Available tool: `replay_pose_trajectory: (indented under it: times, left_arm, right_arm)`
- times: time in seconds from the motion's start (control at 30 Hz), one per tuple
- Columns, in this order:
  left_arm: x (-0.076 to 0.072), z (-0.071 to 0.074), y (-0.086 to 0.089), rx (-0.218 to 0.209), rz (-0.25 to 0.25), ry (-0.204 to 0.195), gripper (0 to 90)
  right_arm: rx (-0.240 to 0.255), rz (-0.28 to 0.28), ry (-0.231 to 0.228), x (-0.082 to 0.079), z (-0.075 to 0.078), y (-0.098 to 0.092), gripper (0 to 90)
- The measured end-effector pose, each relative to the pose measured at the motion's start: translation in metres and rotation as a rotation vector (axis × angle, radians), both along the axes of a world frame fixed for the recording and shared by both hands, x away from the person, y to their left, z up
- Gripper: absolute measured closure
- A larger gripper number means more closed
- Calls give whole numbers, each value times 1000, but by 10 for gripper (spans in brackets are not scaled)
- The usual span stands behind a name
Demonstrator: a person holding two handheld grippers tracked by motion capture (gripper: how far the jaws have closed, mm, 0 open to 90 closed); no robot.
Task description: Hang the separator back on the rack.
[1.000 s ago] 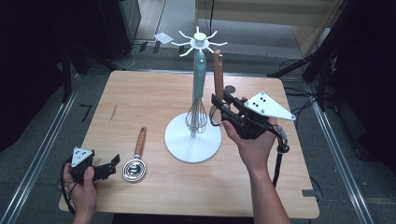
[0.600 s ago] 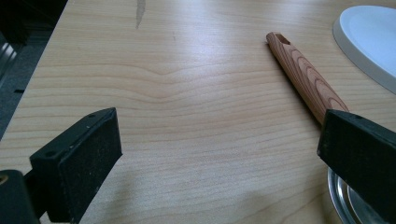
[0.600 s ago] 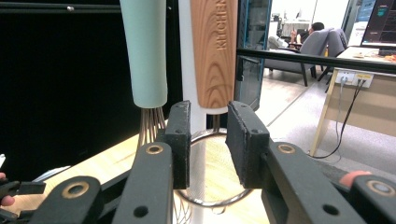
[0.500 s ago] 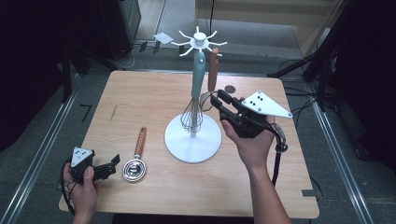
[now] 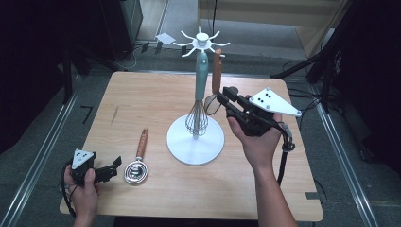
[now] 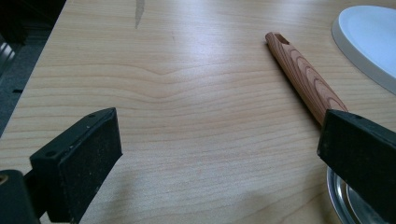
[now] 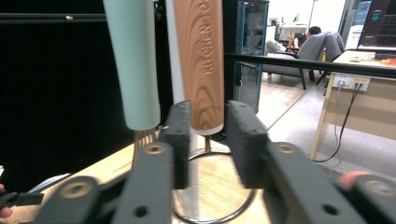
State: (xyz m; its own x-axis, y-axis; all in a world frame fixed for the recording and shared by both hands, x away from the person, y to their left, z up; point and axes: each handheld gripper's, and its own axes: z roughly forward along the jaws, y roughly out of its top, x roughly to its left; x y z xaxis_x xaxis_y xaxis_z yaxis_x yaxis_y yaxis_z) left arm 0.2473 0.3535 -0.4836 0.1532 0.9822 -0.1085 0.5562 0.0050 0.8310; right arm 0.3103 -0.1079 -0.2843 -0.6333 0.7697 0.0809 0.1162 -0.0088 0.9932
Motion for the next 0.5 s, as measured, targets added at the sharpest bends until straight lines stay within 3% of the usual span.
replay_pose_trajectory:
  times: [0.13, 0.3, 0.5]
  left_arm:
    - [0, 0, 0, -1, 0, 0, 0]
    - [0, 0, 0, -1, 0, 0, 0]
    - [0, 0, 0, -1, -1, 0, 0]
  right_arm:
    - [-6, -43, 1, 3, 4, -1, 900]
    - [12, -77, -21, 12, 7, 0, 900]
    - [30, -65, -62, 24, 17, 3, 900]
